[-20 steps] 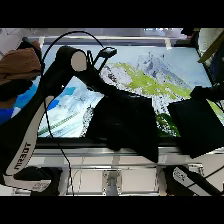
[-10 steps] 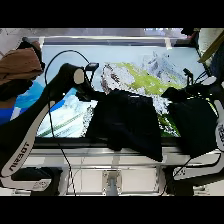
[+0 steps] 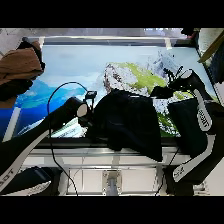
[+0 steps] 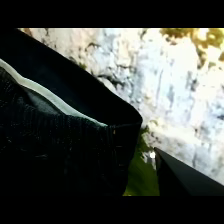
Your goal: Fold the clothes and pants, and hang the long-sleeved shirts on hangers.
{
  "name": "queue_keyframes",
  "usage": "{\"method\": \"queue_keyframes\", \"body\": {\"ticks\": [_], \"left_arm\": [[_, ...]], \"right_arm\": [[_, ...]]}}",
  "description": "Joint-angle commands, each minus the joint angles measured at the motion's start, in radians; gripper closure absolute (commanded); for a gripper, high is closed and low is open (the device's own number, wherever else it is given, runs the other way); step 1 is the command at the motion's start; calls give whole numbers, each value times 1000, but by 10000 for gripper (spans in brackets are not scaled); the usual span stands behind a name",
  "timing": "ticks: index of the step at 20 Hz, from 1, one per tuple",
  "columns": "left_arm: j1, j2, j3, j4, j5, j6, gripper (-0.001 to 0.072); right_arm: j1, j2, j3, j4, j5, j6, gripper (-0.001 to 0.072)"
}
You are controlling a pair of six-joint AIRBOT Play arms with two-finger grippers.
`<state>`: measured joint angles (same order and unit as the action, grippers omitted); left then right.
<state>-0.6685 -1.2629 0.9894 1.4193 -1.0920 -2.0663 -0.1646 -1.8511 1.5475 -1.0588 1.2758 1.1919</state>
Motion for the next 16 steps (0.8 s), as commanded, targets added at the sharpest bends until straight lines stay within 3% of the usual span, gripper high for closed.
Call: {"method": "queue_keyframes", "body": {"ticks": [1,6,10,16], "left_arm": [[-33,97,-181,28,81,-208,30],[-33,260,-398,51,315,-531,37],[-35,324,-513,98,402,-791,79],[-39,309,-550,145,500,-825,79]], "right_arm": [[9,-25,27,-49,24,19,157],[8,-25,27,-49,45,18,155],[9,-25,27,-48,48,18,155],[9,-25,27,-48,48,18,155]]}}
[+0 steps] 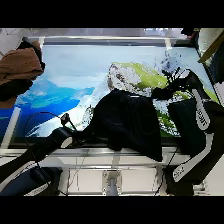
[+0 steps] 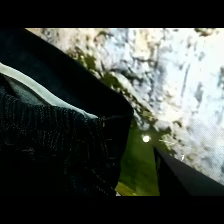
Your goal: Fold the clothes and pants, and hang the long-sleeved shirts on hangers.
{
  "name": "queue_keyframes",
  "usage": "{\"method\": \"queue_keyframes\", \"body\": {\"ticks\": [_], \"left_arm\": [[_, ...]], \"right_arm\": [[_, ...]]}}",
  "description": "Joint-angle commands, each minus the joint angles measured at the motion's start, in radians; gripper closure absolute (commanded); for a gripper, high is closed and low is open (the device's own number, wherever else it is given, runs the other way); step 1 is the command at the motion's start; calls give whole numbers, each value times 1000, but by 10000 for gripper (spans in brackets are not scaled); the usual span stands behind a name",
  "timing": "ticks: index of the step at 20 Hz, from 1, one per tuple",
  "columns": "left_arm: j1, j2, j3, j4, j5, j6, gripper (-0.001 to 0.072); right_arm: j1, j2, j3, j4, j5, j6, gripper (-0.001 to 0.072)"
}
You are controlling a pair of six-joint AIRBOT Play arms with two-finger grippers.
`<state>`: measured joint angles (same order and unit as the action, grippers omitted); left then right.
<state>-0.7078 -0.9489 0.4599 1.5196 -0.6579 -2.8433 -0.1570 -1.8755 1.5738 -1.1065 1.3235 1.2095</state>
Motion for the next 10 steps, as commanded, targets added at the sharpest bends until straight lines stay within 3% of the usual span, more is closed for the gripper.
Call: {"method": "queue_keyframes", "body": {"ticks": [1,5,7,8,10], "left_arm": [[7,-19,-20,45,99,-48,79],[6,-73,-20,43,245,-48,113],[6,-92,-20,43,250,-47,271],[5,-97,-20,43,251,-47,383],[6,-99,-20,45,251,-43,692]], "right_arm": [[1,-1,1,0,1,1,155],[1,-1,1,0,0,1,155],[1,-1,1,0,-5,1,155],[1,-1,1,0,-6,1,155],[1,-1,1,0,-10,1,155]]}}
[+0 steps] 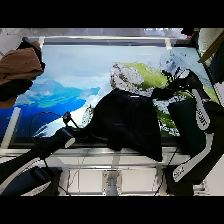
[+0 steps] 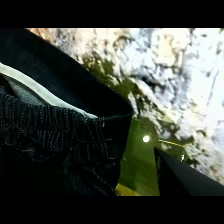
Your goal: Fold the clothes and pants, and hang the long-sleeved shirts on hangers.
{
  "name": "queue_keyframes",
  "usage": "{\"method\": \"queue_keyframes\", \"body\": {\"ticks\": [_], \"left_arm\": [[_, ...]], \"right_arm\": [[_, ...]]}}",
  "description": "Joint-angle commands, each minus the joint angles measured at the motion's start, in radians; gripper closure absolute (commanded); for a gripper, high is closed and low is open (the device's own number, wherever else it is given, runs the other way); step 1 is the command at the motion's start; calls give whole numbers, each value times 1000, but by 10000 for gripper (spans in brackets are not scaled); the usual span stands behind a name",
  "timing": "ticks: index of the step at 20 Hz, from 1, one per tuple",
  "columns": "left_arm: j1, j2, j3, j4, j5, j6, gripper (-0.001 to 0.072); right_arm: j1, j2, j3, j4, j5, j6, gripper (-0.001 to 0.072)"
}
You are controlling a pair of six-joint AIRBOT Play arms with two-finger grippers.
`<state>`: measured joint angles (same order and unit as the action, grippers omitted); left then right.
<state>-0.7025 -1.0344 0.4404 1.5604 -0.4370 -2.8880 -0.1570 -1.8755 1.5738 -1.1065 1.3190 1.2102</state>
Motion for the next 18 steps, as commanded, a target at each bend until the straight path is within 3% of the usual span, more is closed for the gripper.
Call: {"method": "queue_keyframes", "body": {"ticks": [1,6,8,10,11,13,16,18], "left_arm": [[4,-13,0,11,30,9,693],[35,-13,0,11,29,23,693],[45,-13,0,11,29,24,693],[53,-12,0,12,30,25,693],[60,-9,0,19,29,41,693],[90,21,3,27,29,121,693],[248,121,42,41,-16,302,696],[409,140,145,41,-124,522,696]], "right_arm": [[1,-1,1,1,-18,0,155],[1,-13,1,3,-50,1,156],[2,-32,1,14,-2,-8,156],[2,-57,1,59,85,-82,157],[2,-63,0,85,98,-116,238],[2,-60,4,145,92,-159,653],[1,-58,69,132,171,-150,659],[1,-51,110,85,287,-124,659]]}}
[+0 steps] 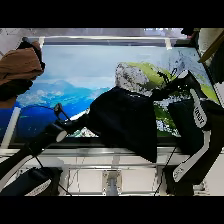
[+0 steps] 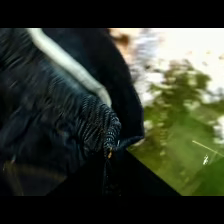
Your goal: Fold the clothes and pants, and hang the long-sleeved shirts on hangers.
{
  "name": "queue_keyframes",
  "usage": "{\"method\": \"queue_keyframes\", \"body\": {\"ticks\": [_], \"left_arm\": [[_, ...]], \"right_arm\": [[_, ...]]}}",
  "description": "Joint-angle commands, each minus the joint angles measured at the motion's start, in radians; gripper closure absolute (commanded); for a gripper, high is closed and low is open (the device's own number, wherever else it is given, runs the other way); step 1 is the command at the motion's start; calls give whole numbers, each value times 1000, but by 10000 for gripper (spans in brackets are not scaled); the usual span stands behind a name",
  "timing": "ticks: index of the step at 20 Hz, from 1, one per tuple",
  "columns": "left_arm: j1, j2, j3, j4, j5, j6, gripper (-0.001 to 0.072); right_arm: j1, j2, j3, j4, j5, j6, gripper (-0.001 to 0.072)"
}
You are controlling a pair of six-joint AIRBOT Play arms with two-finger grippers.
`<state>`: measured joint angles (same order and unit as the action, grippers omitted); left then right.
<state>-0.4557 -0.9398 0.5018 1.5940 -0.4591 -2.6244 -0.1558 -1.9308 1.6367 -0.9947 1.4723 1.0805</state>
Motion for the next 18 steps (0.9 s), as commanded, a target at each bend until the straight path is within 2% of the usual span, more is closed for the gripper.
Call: {"method": "queue_keyframes", "body": {"ticks": [1,4,6,7,9,12,15,18], "left_arm": [[239,31,158,6,-141,380,696],[379,-95,422,-1,-211,629,696],[389,-237,608,-1,-301,765,696],[380,-314,693,-10,-325,807,695],[353,-449,833,-16,-327,843,696],[313,-625,1008,-16,-328,932,695],[272,-764,1166,-16,-327,982,695],[238,-864,1305,-16,-323,1010,695]], "right_arm": [[0,19,49,-37,182,20,660],[1,82,27,-29,175,90,660],[1,132,-6,-30,171,132,660],[1,166,-36,-30,158,144,660],[1,252,-120,-29,120,175,660],[13,414,-330,-14,-14,278,660],[121,545,-585,61,-199,330,659],[283,574,-765,64,-476,426,659]]}}
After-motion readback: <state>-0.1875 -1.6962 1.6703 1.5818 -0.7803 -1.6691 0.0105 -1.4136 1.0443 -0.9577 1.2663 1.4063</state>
